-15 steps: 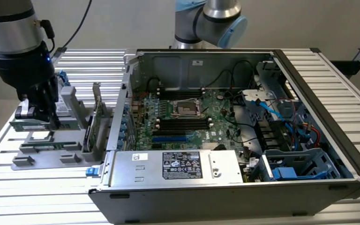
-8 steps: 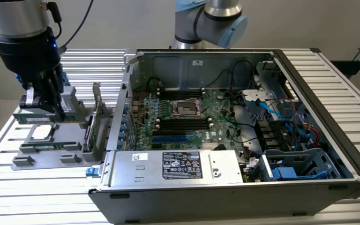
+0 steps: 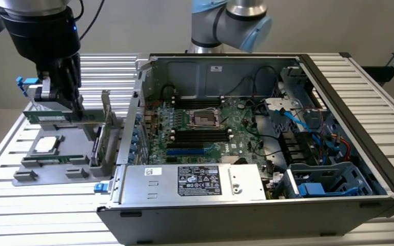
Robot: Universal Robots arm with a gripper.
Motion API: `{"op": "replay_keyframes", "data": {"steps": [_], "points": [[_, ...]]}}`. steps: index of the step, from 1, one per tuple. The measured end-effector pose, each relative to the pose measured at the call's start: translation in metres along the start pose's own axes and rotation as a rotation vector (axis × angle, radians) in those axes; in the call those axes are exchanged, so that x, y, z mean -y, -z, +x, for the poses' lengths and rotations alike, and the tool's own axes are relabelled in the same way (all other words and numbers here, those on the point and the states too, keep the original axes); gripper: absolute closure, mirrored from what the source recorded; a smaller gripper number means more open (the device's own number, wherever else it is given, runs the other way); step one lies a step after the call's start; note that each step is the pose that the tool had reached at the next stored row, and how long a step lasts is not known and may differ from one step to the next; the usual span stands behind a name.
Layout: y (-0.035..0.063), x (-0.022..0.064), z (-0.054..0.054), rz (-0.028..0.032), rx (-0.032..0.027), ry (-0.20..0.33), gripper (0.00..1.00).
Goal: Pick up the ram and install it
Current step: 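Pick up the ram and move it above insertion slot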
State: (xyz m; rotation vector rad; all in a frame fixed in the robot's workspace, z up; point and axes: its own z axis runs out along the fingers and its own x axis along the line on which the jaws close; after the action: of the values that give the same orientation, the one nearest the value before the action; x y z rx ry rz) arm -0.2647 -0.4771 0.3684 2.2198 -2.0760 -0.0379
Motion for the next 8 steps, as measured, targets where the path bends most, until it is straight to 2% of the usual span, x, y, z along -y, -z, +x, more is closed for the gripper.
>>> {"op": "replay_keyframes", "data": {"steps": [5, 8], "points": [[0.0183, 0.0186, 0.002, -0.0018, 0.0069, 0.001, 0.86], [0.0230, 0.0316, 0.003, -0.0025, 0.0096, 0.001, 0.86]]}}
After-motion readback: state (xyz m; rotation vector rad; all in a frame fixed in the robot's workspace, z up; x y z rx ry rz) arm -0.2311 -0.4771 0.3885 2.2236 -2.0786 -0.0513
